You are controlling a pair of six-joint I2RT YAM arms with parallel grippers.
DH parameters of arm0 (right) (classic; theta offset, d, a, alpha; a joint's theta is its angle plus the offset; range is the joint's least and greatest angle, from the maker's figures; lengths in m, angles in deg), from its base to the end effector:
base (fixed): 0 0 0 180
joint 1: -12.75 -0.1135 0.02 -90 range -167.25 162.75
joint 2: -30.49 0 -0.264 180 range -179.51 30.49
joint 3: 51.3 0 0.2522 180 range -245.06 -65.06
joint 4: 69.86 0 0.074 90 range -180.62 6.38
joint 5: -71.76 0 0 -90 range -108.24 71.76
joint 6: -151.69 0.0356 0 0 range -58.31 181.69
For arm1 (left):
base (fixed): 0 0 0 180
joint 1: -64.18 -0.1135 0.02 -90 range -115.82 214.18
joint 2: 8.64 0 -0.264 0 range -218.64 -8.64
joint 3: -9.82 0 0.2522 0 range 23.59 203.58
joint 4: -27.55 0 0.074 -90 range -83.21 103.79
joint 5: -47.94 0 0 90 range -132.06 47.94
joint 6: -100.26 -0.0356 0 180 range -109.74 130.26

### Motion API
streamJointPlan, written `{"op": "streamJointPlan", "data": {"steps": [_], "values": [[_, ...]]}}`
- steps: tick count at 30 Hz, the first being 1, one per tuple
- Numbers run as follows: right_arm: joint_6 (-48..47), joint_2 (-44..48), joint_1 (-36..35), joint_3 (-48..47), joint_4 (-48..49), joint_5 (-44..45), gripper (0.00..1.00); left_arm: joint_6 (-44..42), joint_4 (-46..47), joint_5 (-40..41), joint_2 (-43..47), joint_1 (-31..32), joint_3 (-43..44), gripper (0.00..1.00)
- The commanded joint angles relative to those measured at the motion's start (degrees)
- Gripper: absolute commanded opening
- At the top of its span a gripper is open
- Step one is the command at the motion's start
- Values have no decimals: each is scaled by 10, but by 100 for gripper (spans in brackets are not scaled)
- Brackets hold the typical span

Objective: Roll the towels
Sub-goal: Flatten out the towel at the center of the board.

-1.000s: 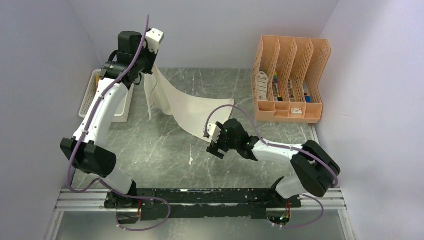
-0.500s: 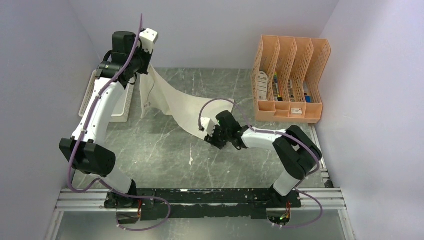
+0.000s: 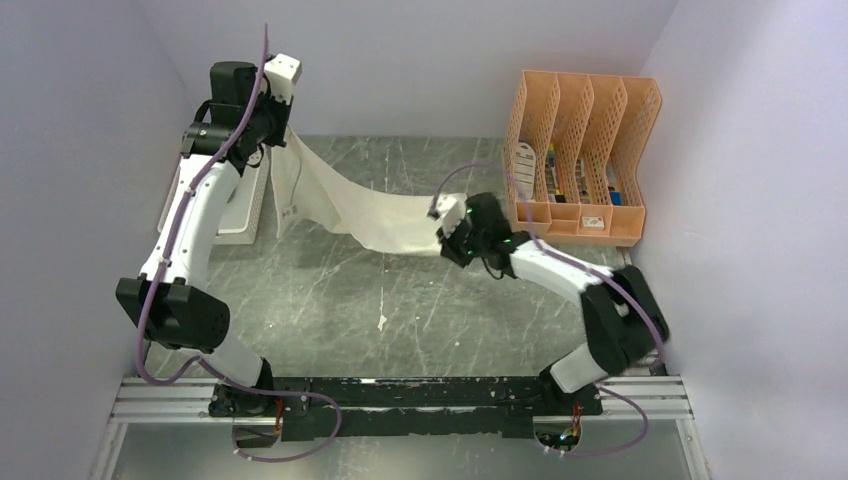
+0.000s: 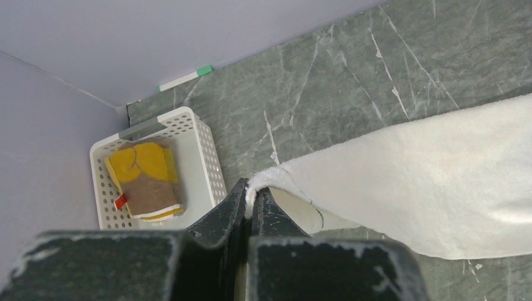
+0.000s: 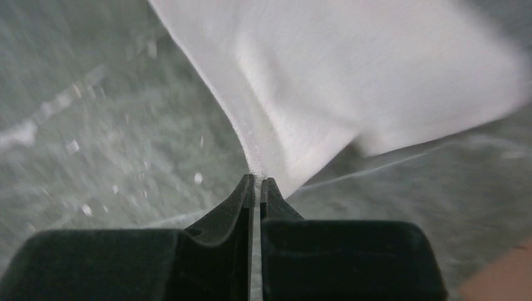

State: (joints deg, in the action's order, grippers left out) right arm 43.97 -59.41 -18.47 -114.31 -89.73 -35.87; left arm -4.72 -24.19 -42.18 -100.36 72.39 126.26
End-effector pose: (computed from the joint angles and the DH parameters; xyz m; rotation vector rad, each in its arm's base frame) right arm 0.2667 0.1743 0.1848 -1.1216 2.1105 0.4785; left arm 0.3510 -0.0507 0.4331 0.4119 2.0012 0.0718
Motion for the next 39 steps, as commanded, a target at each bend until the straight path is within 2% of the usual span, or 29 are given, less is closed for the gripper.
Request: {"op": "streamJointPlan", "data": {"steps": [1, 4, 7, 9, 12, 15, 18, 21, 25, 28, 31, 35, 39], "values": [[110, 142, 26, 2, 146, 2, 0, 17, 28, -35, 7, -14, 14, 7], [136, 170, 26, -29, 188, 53, 0, 15, 46, -48, 4, -14, 24, 7], [187, 140, 27, -127, 139, 129, 0, 10, 80, -61, 9, -14, 31, 7], [217, 103, 27, -208, 89, 138, 0, 6, 116, -75, 21, -14, 24, 7], [211, 69, 42, -318, 42, 131, 0, -12, 182, -123, 56, -14, -16, 7], [217, 99, 42, -349, 35, 165, 0, -21, 229, -140, 116, -14, -78, 7], [221, 173, 43, -331, 27, 220, 0, -27, 220, -134, 184, -14, -127, 7], [229, 270, 42, -274, 24, 236, 0, -19, 209, -149, 271, -14, -184, 7], [249, 390, 42, -202, -28, 186, 0, 15, 206, -210, 410, -14, -270, 7], [256, 465, 42, -151, -69, 138, 0, 45, 213, -318, 509, -14, -346, 7], [254, 539, 42, -108, -101, 120, 0, 61, 190, -360, 589, -14, -405, 7], [247, 566, 42, -85, -119, 125, 0, 59, 151, -317, 643, -14, -457, 7], [256, 498, 42, -68, -112, 189, 0, 34, 122, -184, 580, -14, -494, 7]]}}
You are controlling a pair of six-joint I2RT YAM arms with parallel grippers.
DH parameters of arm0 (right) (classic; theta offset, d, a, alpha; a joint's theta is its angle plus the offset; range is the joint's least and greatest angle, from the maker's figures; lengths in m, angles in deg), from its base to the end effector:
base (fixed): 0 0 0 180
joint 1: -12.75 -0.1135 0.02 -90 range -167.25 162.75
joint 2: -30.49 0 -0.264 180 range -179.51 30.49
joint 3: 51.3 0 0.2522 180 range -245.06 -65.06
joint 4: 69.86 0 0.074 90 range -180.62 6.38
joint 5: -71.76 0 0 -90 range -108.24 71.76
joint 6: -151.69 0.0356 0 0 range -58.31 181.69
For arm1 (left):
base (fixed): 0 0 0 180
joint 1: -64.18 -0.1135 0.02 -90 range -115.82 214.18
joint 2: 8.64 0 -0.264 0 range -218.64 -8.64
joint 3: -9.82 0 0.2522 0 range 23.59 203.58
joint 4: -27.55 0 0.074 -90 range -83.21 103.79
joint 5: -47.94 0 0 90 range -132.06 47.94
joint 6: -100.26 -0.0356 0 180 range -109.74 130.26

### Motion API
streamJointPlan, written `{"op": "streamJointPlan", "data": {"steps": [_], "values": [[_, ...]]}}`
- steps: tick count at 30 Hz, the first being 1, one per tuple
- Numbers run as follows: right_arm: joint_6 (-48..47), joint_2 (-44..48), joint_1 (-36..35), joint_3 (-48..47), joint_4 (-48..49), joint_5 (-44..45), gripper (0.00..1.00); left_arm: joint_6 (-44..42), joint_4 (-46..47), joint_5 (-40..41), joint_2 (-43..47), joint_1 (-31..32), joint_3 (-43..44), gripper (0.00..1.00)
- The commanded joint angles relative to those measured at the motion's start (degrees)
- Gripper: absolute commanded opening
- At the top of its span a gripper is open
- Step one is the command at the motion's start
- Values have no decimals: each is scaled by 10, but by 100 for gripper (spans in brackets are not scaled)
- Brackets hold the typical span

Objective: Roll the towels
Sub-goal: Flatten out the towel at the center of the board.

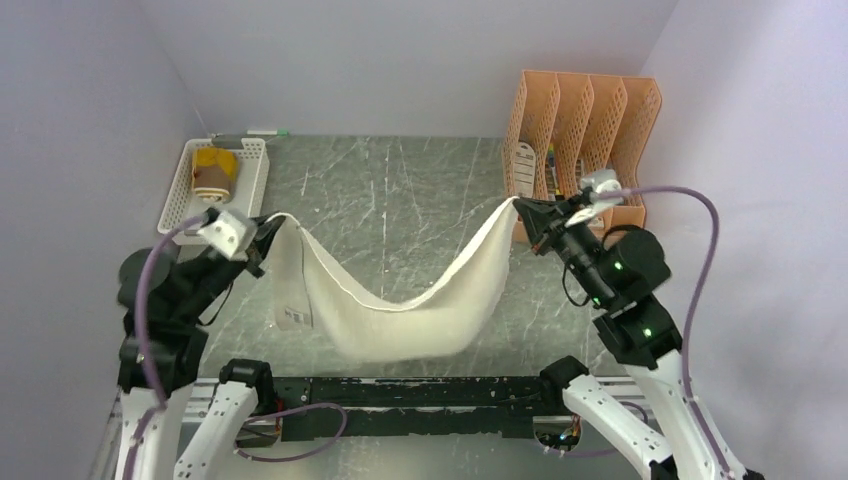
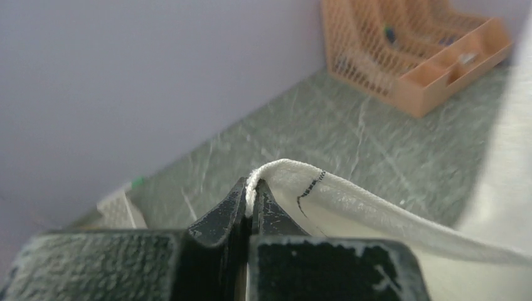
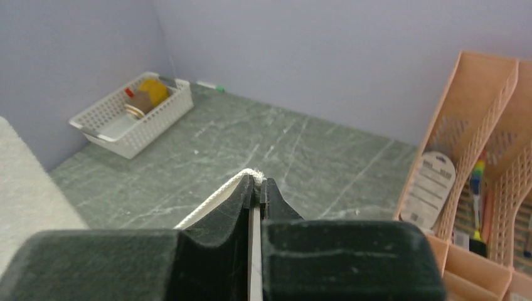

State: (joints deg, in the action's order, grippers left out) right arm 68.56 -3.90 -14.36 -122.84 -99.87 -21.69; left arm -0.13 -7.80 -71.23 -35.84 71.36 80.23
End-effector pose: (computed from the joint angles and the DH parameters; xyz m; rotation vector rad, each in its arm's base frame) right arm 0.0986 0.0529 0.4285 -0.3071 1.4355 0.5280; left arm 0.0704 -0.0264 0.4212 0.6260 1.3178 -0.3187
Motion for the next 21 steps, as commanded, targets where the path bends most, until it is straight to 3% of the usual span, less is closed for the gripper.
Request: {"op": "streamJointPlan", "data": {"steps": [1, 4, 8, 11, 16, 21], "values": [[20, -87, 1, 20, -2, 63, 0, -5, -40, 143, -99, -4, -40, 7], [57, -194, 3, 23, 41, 88, 0, 36, -25, 210, -218, -4, -40, 7], [109, -383, 42, -2, 120, 84, 0, 54, 41, 204, -400, -5, -26, 7], [142, -531, 96, -69, 158, 46, 0, 48, 78, 210, -559, -6, 35, 7], [145, -750, 134, -244, 166, 35, 0, 36, 16, 246, -838, -27, 280, 7], [115, -940, 157, -476, 88, 17, 0, 26, -15, 230, -1017, -59, 508, 7]]}}
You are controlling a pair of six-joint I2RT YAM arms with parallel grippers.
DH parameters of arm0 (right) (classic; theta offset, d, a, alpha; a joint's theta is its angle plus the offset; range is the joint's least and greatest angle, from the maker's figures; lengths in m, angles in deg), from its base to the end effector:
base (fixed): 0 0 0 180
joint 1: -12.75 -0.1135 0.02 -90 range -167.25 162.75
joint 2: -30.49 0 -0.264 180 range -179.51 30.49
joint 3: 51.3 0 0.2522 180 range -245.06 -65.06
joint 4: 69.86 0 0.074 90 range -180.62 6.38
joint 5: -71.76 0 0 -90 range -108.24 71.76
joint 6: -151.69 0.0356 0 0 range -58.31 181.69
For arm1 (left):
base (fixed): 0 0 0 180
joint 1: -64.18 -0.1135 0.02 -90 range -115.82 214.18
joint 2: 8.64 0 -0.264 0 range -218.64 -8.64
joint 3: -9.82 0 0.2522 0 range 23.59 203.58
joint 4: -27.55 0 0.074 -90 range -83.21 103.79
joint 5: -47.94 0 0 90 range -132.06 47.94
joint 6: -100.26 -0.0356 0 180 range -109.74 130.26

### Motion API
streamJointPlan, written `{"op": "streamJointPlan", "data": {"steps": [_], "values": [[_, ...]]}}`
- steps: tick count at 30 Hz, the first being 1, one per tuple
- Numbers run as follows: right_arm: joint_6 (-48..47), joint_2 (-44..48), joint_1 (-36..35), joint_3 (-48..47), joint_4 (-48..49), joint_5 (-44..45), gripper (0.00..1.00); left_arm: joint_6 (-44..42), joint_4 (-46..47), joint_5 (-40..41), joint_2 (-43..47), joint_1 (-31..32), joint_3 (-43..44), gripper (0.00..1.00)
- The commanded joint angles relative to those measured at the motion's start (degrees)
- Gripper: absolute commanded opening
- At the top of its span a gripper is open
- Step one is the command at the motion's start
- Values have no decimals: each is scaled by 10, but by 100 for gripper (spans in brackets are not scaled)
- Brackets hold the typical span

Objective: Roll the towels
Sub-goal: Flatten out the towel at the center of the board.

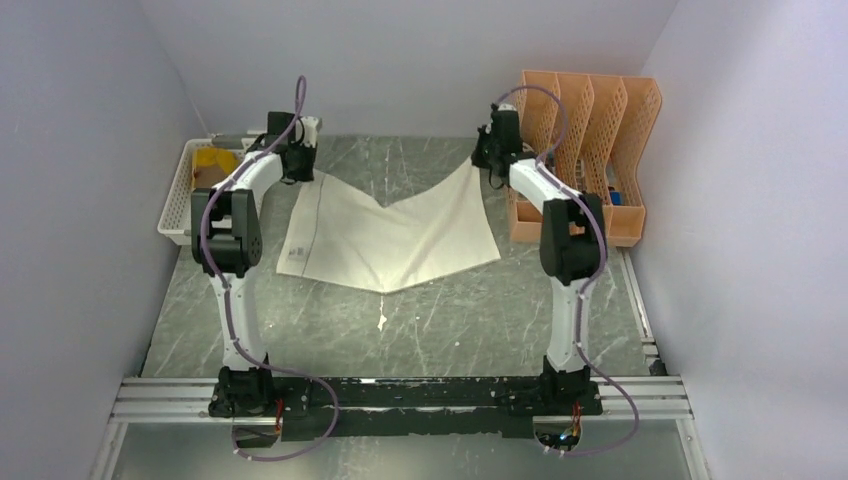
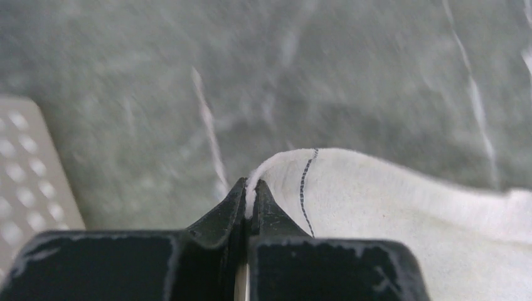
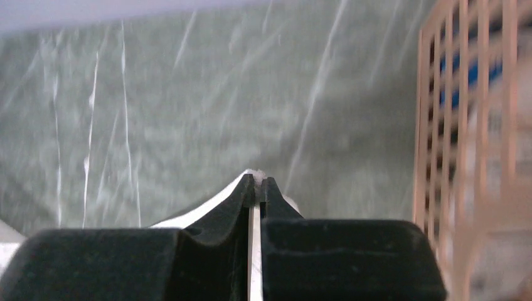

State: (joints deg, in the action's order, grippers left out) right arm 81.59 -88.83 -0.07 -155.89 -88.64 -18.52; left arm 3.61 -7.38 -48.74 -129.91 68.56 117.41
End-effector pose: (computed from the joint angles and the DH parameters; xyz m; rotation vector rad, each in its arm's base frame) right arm 0.4725 0.1077 0.2190 0.1314 2.1708 0.3342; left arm 0.4727 -0.0404 0.1975 0.2850 2.3983 -0.1228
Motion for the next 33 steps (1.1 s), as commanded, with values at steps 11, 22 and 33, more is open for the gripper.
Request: {"op": "streamJointPlan", "data": {"steps": [11, 22, 33], "values": [[-33, -248, 67, -335, -41, -101, 24, -52, 12, 35, -199, -59, 275, 30], [-18, -145, 61, -284, 3, -200, 72, 4, 57, -28, -35, -60, 224, 100], [57, 116, -5, 177, 91, -133, 64, 259, 205, -207, 259, -59, -295, 95]]}}
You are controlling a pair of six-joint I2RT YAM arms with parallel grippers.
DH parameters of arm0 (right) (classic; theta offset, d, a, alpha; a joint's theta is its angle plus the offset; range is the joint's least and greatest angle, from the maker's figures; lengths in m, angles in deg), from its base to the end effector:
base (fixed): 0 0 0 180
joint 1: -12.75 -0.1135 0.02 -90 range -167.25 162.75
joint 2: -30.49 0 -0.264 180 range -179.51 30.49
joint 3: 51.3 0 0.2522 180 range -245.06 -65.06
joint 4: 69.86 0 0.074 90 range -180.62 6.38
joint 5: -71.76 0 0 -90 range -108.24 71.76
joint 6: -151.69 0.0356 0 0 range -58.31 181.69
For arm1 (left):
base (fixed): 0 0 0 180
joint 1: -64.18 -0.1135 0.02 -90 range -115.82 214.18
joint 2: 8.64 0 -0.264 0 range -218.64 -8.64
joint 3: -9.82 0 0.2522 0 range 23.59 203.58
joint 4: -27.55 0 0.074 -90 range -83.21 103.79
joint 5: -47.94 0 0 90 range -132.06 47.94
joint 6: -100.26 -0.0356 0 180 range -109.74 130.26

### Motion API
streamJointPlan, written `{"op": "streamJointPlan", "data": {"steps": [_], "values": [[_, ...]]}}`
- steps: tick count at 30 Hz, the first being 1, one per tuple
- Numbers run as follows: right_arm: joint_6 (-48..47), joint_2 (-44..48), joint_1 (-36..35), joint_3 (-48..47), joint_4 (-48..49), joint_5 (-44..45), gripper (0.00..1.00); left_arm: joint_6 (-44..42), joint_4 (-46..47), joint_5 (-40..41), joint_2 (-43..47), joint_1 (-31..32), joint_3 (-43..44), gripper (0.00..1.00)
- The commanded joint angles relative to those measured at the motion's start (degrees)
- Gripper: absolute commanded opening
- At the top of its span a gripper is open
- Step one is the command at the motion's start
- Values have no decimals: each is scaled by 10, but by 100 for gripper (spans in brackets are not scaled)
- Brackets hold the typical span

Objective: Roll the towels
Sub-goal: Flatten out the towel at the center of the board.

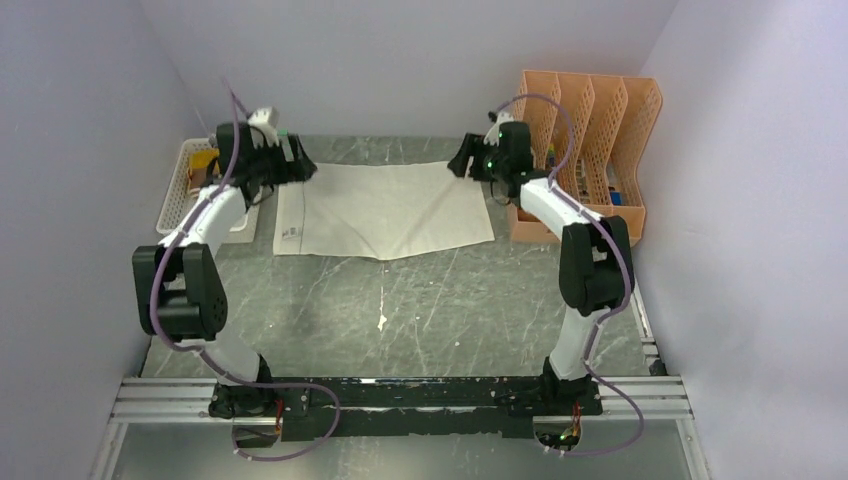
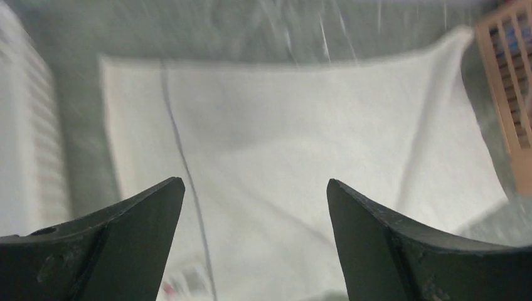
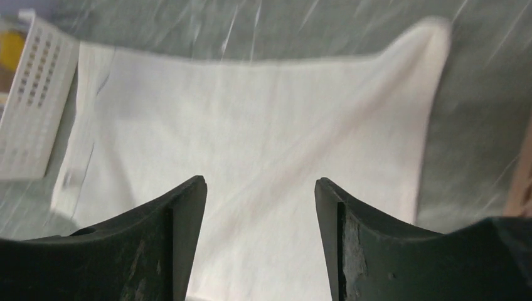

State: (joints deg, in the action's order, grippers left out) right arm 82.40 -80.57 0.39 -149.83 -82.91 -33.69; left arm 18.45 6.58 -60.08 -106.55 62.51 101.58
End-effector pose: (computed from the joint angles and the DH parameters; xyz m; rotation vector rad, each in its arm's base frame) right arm 0.4461 0.1075 0.2584 -0.0255 2.0583 0.6344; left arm 0.4032 0.0007 0.2988 0.0216 2.0413 -0.3923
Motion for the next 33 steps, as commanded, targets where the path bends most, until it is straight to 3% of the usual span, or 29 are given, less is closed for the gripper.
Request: {"op": "streamJointPlan", "data": {"steps": [1, 5, 13, 14, 16, 24, 33], "values": [[59, 40, -11, 144, 38, 17, 62, 131, 86, -100, 39, 1, -169, 88], [68, 36, -12, 204, 42, -5, 34, 145, 116, -97, 51, 1, -246, 48], [55, 14, 0, 230, 33, 8, 1, 155, 109, -26, 2, 1, -244, 38], [56, 17, 2, 235, 27, 17, 0, 158, 102, -13, -1, -6, -246, 34], [61, 32, 5, 256, 21, 42, 0, 170, 95, 19, -6, -20, -258, 9], [83, 87, 7, 342, 4, 101, 5, 220, 127, 73, 7, -44, -336, 7], [76, 85, 23, 381, -17, 66, 5, 230, 123, 77, 49, -44, -408, 7]]}}
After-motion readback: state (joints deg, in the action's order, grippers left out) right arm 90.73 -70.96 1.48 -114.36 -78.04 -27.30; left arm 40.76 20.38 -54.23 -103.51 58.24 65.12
